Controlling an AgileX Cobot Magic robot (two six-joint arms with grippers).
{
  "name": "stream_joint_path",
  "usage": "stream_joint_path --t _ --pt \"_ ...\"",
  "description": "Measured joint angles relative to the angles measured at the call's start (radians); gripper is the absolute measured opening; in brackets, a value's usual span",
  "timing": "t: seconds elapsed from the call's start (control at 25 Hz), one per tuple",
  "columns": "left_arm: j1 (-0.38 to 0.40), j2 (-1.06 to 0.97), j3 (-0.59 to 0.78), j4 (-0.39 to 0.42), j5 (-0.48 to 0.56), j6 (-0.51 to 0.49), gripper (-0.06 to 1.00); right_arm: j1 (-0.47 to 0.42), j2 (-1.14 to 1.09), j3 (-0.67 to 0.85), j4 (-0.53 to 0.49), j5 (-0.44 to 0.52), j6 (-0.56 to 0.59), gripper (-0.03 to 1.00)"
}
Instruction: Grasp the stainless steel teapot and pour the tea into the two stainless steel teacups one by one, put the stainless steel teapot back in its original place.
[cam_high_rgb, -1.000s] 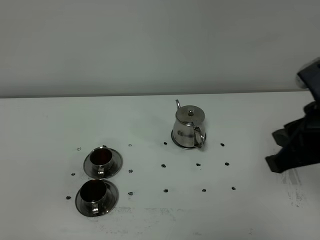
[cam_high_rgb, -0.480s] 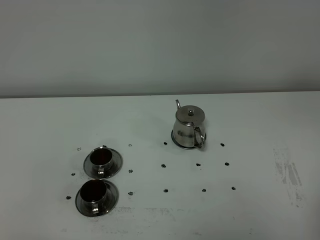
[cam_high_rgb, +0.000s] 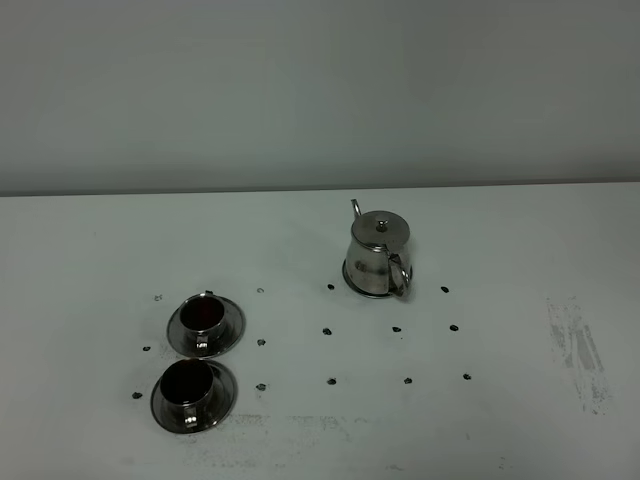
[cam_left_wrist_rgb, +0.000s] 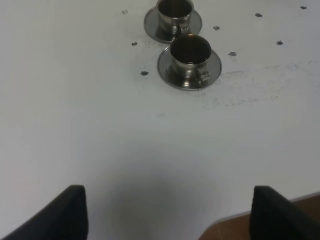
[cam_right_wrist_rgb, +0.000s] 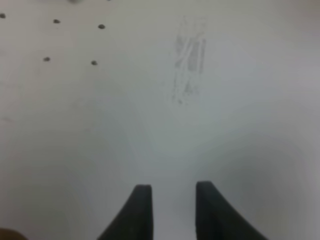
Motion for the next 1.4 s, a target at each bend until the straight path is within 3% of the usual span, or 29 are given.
stream_joint_path --t 0.24,0.68,1.4 --pt "0.0 0.0 0.0 0.0 0.0 0.001 0.66 -0.002 -0.089 0.107 -0.021 -0.011 0.047 0.2" --pt "0.0 0.0 0.0 0.0 0.0 0.001 0.66 -0.002 -0.311 0.115 -0.036 -0.013 0.073 0.2" --pt "0.0 0.0 0.0 0.0 0.0 0.0 0.66 -0.002 -0.332 0.115 -0.036 -0.013 0.077 0.2"
